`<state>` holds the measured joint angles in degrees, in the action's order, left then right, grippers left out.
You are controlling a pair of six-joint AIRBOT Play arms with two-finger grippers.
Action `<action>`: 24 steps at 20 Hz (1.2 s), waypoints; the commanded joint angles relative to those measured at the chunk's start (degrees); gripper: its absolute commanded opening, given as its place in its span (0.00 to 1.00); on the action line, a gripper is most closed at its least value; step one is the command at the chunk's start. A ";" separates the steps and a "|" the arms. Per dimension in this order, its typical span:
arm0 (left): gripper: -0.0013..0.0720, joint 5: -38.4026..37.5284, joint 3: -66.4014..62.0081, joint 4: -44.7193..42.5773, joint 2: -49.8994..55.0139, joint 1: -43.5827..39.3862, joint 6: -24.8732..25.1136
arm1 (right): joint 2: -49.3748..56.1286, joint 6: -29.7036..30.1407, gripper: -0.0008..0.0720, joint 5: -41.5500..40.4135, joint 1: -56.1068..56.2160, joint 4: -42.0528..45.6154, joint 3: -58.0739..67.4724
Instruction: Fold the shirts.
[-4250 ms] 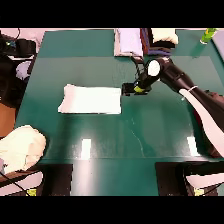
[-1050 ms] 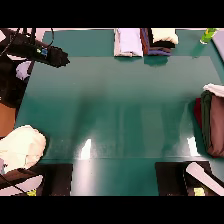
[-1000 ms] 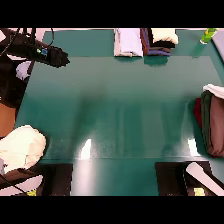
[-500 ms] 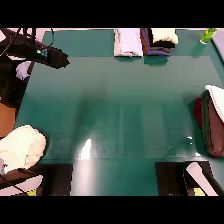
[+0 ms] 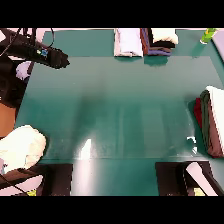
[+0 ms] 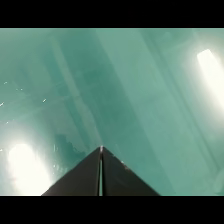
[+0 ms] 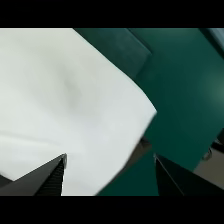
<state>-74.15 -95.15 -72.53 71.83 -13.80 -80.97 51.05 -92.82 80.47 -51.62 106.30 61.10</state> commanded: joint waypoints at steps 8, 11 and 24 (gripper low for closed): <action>0.05 2.60 0.02 0.55 0.02 -0.02 1.99 | 1.31 -0.90 0.87 -7.89 42.60 -24.65 13.33; 0.05 2.67 0.00 0.61 0.02 -0.02 1.95 | 5.11 -0.87 0.77 -8.13 55.52 -23.71 13.33; 0.05 2.69 0.00 0.63 0.02 -0.02 1.92 | 12.35 -0.68 0.04 -9.44 69.75 -23.78 13.33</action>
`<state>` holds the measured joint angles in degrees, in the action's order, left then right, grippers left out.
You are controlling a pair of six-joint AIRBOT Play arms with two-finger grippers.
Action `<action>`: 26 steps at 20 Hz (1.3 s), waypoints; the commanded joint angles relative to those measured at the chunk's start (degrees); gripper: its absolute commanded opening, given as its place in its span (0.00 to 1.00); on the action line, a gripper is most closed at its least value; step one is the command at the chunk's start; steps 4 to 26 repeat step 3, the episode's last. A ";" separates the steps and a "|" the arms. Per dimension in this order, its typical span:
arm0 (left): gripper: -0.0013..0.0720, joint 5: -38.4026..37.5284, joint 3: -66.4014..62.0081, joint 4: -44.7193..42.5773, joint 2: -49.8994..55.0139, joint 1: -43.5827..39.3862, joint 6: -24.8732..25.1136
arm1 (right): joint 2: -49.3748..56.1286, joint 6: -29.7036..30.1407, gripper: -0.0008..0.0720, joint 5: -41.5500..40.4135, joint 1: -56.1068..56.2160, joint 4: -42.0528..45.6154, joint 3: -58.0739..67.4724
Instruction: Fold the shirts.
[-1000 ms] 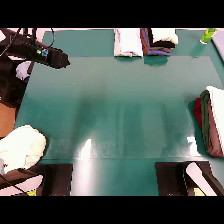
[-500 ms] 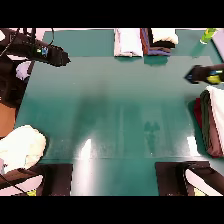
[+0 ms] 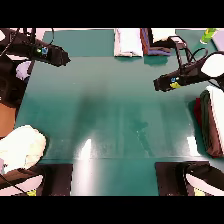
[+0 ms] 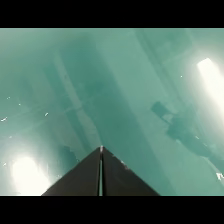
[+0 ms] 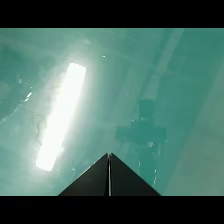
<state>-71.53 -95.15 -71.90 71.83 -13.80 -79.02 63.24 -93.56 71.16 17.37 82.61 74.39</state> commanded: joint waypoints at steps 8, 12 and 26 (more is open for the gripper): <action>0.05 0.04 0.00 0.00 0.02 -0.02 -0.02 | 0.15 0.04 0.04 -0.07 0.76 -0.09 0.04; 0.05 0.04 0.00 0.00 0.02 -0.02 -0.02 | 0.15 0.04 0.04 -0.07 0.76 -0.09 0.04; 0.05 0.04 0.00 0.00 0.02 -0.02 -0.02 | 0.15 0.04 0.04 -0.07 0.76 -0.09 0.04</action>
